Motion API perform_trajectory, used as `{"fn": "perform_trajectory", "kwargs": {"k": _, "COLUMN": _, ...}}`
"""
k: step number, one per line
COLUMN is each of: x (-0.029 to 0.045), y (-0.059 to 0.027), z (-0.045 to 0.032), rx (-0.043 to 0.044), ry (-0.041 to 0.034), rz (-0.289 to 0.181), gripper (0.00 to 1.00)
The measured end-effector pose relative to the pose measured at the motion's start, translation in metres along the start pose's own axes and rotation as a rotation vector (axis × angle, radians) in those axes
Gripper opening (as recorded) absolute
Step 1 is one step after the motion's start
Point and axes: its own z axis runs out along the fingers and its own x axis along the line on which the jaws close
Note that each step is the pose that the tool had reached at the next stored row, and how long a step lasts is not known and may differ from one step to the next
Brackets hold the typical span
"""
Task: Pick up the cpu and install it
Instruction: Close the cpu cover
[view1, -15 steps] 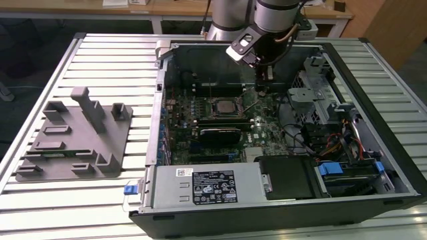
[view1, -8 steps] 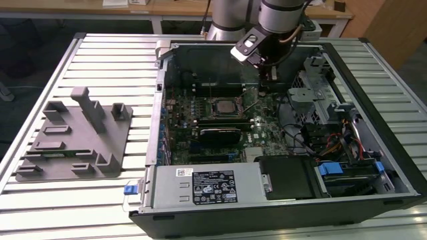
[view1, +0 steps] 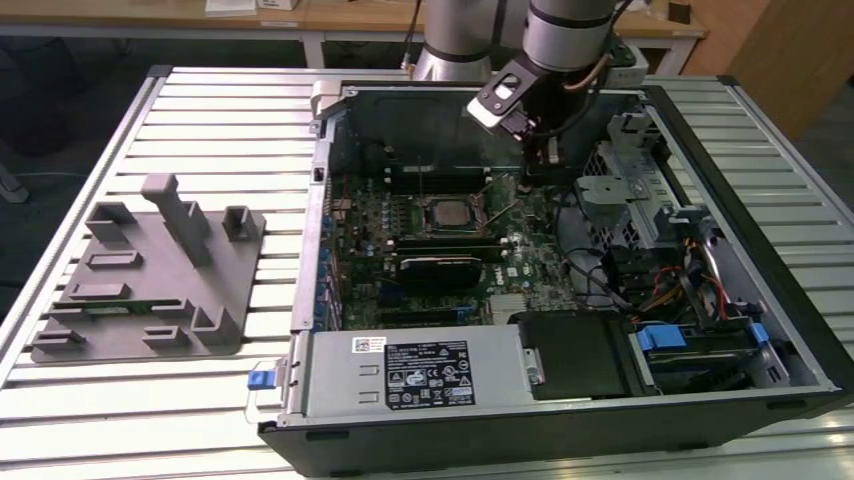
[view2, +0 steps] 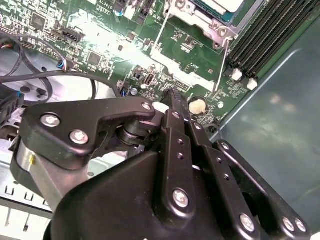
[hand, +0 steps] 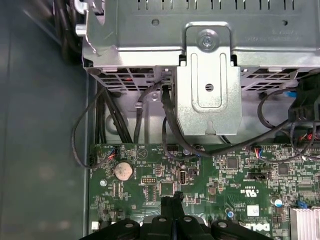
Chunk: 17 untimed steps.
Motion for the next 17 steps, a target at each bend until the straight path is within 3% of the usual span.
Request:
{"fn": "perform_trajectory", "kwargs": {"k": 8, "x": -0.0002, "y": -0.0005, "z": 0.0091, "rx": 0.0004, "ry": -0.0001, "rz": 0.0, "gripper": 0.11}}
{"fn": "perform_trajectory", "kwargs": {"k": 17, "x": -0.0002, "y": -0.0006, "z": 0.012, "rx": 0.0004, "ry": -0.0002, "rz": 0.0, "gripper": 0.11}}
